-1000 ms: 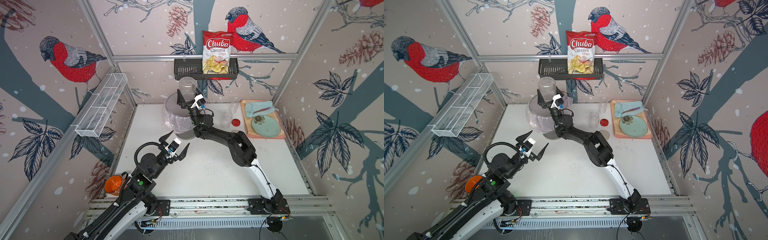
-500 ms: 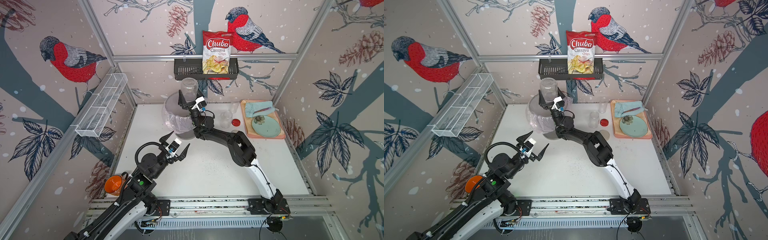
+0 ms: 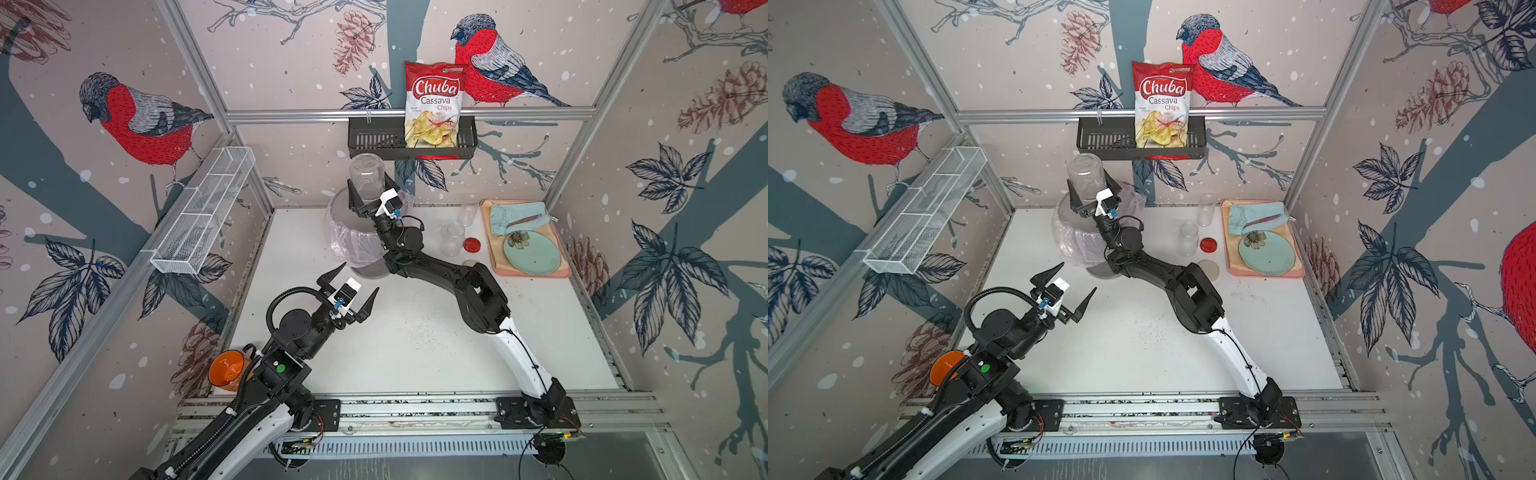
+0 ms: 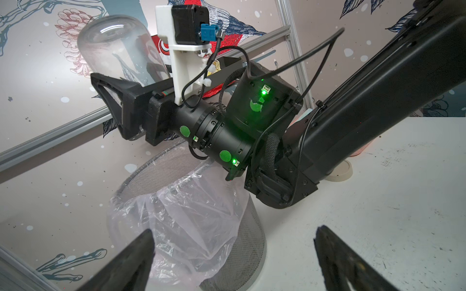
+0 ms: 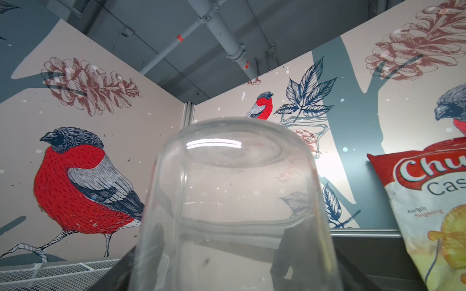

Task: Empty moldy mung beans from jars
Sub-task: Pour the moldy mung beans from the jar into the trash bin.

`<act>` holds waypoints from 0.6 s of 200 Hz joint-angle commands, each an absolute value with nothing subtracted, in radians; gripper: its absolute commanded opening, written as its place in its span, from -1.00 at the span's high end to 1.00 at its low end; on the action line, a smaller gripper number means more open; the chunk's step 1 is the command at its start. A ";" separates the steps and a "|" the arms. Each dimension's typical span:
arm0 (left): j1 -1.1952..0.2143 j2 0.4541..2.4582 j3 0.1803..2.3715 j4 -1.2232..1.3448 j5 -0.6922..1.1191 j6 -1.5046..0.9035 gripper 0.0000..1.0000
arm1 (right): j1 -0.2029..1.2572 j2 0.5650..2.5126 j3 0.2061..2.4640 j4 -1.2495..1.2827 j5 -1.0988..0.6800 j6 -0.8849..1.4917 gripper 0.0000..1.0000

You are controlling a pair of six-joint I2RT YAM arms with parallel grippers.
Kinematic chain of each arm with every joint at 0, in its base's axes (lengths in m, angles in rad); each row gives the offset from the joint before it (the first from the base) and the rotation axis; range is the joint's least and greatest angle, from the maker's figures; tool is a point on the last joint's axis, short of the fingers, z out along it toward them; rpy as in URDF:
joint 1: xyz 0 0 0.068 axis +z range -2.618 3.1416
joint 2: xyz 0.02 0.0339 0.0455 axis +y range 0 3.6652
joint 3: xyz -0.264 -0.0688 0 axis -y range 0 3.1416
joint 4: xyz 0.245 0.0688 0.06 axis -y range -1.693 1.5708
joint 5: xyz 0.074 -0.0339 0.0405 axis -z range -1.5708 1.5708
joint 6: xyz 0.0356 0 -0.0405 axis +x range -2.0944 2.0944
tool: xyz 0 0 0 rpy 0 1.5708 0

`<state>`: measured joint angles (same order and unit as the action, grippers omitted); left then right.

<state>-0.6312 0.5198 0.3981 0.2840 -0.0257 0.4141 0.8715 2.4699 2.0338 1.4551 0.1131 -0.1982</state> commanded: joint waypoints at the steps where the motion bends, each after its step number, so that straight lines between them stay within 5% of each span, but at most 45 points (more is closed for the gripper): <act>1: -0.635 0.512 0.400 0.324 -0.021 0.402 -0.92 | 0.888 2.415 1.988 1.508 0.086 -0.222 0.75; 120: -0.640 0.504 0.399 0.322 -0.029 0.413 -0.92 | 0.897 2.393 1.956 1.475 0.104 -0.221 0.76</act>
